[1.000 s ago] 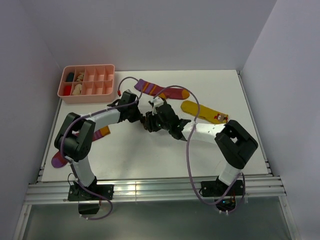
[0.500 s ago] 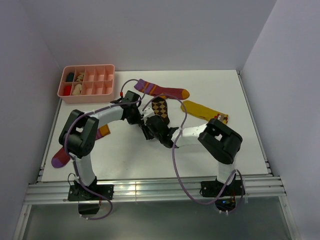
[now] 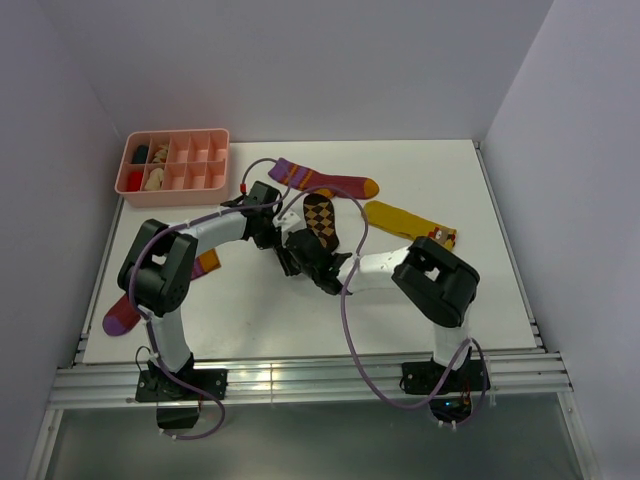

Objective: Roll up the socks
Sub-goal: Roll the sock at the center of the board.

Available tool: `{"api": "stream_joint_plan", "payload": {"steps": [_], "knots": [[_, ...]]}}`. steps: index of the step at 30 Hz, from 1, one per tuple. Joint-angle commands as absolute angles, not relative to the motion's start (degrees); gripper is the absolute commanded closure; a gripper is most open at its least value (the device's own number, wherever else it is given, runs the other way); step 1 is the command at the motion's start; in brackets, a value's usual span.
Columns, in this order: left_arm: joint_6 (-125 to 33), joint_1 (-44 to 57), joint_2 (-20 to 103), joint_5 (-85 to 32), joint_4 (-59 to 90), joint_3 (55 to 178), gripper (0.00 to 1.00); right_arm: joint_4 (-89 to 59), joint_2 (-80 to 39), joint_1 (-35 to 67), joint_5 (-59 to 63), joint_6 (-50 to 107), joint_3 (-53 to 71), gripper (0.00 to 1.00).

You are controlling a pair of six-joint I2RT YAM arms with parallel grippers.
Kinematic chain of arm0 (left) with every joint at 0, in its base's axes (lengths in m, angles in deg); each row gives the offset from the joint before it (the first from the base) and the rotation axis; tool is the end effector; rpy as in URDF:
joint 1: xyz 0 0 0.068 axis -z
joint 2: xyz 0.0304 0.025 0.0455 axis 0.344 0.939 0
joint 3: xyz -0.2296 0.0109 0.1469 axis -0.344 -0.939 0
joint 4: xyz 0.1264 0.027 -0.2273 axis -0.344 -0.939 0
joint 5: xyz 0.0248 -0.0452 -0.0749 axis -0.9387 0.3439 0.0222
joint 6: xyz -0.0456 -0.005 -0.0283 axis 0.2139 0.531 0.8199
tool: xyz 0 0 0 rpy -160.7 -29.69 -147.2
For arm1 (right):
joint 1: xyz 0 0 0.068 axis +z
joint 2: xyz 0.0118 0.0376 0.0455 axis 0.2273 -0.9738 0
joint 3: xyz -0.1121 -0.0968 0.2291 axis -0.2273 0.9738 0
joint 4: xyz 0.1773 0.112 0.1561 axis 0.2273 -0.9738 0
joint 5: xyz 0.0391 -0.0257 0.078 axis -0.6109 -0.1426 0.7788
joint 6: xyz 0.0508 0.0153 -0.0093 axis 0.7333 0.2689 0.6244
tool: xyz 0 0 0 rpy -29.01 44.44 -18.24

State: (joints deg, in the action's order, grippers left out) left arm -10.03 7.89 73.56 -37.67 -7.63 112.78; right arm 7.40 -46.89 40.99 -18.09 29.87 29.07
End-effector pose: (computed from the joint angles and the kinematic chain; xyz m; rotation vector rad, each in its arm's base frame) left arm 0.3386 -0.1781 0.1639 -0.4722 2.6255 -0.3925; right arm 0.2358 0.3128 0.1577 -0.6996 1.9847 0.4297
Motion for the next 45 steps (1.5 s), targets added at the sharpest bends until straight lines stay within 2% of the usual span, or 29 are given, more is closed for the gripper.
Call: {"api": "stream_joint_plan", "payload": {"steps": [1,9,12,13,15,16,20,24,29,33,38,45], "knots": [[-10.9,8.2,73.6,-37.9,-9.8,113.2,1.0,10.1,-49.4,41.4,-19.5,29.4,26.3,0.55],[-10.5,8.2,73.6,-38.1,-10.3,113.2,1.0,9.5,-52.4,41.4,-19.2,30.3,26.0,0.72],[-9.8,8.2,73.5,-37.5,-9.5,112.8,1.0,9.1,-52.2,41.3,-18.6,31.8,27.1,0.85],[-9.3,8.2,73.1,-37.3,-9.2,112.6,1.0,9.1,-52.1,41.3,-17.8,32.4,27.6,0.94],[-8.6,8.2,71.8,-37.2,-7.7,111.3,1.0,9.1,-51.2,40.8,-15.9,34.8,29.4,1.0],[-7.6,8.2,71.0,-37.8,-7.1,110.7,0.99,9.3,-50.8,40.0,-14.7,35.9,30.1,1.0],[-4.1,7.9,66.5,-39.3,-3.1,105.5,0.75,10.5,-48.9,35.5,-3.4,45.1,35.1,1.0],[-0.6,7.2,61.0,-40.0,1.3,101.1,0.62,14.8,-49.1,29.9,8.6,52.6,38.4,1.0],[1.3,7.1,57.2,-39.5,7.4,95.9,0.54,22.9,-51.6,24.8,20.2,63.3,42.3,1.0],[0.9,7.1,55.6,-35.4,16.3,92.1,0.52,32.6,-55.5,21.1,26.8,71.6,45.7,1.0],[2.0,7.2,56.6,-31.1,23.7,87.8,0.56,42.7,-60.2,17.8,31.2,80.3,48.7,1.0],[3.1,7.3,58.6,-27.7,30.3,84.9,0.57,43.8,-62.1,16.8,31.2,82.0,49.1,1.0]]}}
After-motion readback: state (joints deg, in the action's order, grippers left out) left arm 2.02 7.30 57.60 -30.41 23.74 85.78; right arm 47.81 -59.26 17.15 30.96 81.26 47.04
